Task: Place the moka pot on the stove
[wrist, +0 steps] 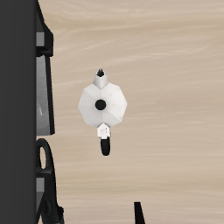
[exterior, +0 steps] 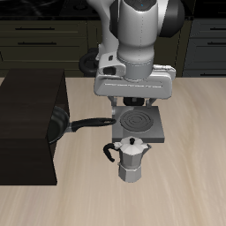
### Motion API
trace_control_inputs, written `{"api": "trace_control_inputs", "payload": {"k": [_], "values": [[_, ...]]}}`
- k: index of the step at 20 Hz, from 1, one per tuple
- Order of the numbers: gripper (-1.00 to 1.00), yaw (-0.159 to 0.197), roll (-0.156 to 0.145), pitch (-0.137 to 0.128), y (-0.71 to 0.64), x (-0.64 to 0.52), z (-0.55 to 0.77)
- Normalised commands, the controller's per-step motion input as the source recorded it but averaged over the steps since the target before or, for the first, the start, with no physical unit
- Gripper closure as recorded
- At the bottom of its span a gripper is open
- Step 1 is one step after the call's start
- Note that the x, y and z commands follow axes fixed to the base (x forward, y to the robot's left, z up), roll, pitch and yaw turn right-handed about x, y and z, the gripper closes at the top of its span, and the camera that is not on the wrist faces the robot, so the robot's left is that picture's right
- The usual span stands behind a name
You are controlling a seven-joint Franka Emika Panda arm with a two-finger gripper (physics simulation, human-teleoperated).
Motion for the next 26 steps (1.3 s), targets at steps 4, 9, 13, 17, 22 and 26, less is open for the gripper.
{"api": "trace_control_inputs", "payload": {"k": [4, 9, 13, 17, 22, 26], "values": [[-1.00, 0.002, -0.006, -0.013, -0.04, 0.03, -0.05], [-1.00, 0.025, -0.005, -0.020, 0.01, 0.03, -0.15], [-1.00, 0.012, 0.007, -0.021, 0.01, 0.01, -0.22], [-1.00, -0.027, -0.005, -0.001, -0.04, 0.02, -0.19], [-1.00, 0.021, 0.008, -0.007, 0.05, -0.05, -0.19], [-1.00, 0.014, 0.020, 0.005, 0.08, -0.11, -0.16]]}}
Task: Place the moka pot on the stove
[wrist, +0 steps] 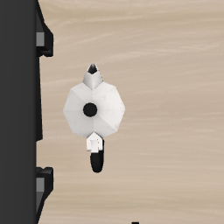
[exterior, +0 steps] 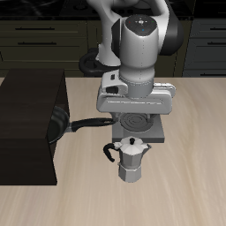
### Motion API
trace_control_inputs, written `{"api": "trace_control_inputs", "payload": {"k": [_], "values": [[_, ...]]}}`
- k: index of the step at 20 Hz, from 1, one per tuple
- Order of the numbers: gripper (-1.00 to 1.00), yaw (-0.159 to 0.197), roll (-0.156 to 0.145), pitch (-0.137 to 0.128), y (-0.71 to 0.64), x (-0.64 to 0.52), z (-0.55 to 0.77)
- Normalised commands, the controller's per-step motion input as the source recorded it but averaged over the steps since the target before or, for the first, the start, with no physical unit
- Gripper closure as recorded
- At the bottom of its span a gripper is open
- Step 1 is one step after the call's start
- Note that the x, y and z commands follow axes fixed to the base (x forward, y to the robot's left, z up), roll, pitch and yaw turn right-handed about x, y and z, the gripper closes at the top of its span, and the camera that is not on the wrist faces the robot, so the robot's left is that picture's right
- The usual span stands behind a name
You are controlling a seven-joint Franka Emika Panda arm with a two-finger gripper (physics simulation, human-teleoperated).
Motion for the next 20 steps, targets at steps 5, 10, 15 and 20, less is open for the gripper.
{"api": "trace_control_inputs", "payload": {"k": [5, 10, 15, 20], "values": [[-1.00, 0.018, 0.017, 0.006, 0.04, -0.11, -0.15], [-1.00, 0.008, 0.002, -0.009, -0.03, -0.09, -0.04], [-1.00, 0.011, -0.011, -0.011, -0.11, 0.00, 0.03], [-1.00, 0.001, -0.009, -0.004, -0.06, 0.01, 0.02]]}}
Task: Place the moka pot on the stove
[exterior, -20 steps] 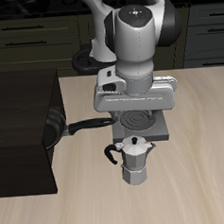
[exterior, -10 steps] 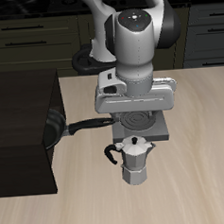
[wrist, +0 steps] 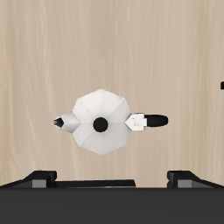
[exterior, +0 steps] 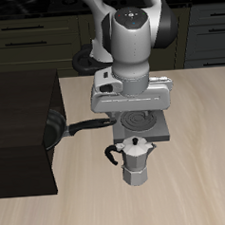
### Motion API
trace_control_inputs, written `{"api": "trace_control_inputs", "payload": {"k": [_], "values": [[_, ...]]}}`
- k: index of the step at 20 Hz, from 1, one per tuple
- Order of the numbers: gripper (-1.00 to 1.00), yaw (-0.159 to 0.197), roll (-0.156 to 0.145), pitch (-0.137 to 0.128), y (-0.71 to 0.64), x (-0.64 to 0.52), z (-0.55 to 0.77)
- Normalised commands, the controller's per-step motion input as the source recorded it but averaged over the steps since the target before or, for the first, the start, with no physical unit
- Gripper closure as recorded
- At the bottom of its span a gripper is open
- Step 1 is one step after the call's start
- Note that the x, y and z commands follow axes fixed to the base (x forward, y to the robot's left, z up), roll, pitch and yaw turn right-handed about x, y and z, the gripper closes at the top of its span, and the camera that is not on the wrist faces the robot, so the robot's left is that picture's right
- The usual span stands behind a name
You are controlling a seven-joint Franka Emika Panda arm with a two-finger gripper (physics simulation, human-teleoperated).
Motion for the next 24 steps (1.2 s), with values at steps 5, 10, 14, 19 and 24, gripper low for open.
{"api": "trace_control_inputs", "payload": {"k": [5, 10, 14, 19, 24], "values": [[-1.00, 0.012, 0.004, 0.012, 0.02, 0.03, -0.14], [-1.00, 0.003, 0.003, 0.007, 0.05, 0.02, -0.11], [-1.00, -0.003, 0.008, 0.019, 0.03, 0.04, -0.16], [-1.00, 0.003, 0.006, 0.007, 0.03, 0.02, -0.10], [-1.00, 0.011, 0.000, 0.015, 0.01, 0.04, -0.14]]}}
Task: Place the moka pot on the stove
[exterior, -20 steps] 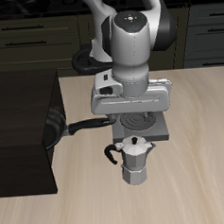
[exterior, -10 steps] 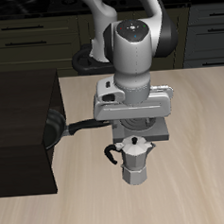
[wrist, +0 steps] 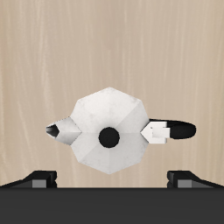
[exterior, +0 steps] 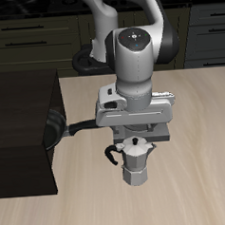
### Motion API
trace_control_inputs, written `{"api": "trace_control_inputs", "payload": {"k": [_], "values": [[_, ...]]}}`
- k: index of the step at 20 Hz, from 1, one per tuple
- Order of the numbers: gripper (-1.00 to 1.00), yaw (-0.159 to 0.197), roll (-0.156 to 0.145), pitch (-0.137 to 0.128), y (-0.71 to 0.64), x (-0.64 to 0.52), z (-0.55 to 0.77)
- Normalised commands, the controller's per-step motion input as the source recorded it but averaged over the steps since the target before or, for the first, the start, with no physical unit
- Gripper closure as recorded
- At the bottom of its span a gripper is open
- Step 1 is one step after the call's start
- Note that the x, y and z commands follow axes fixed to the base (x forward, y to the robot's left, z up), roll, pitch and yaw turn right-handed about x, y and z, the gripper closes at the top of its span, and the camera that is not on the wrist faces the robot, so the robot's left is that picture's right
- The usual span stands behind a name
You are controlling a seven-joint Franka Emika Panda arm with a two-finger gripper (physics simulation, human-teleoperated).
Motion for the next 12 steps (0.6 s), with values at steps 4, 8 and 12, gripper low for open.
{"api": "trace_control_inputs", "payload": {"k": [4, 8, 12], "values": [[-1.00, 0.004, 0.002, 0.010, 0.02, 0.01, -0.10], [-1.00, 0.016, 0.001, 0.007, -0.03, 0.02, -0.11], [-1.00, -0.002, -0.014, 0.014, -0.08, 0.02, -0.10]]}}
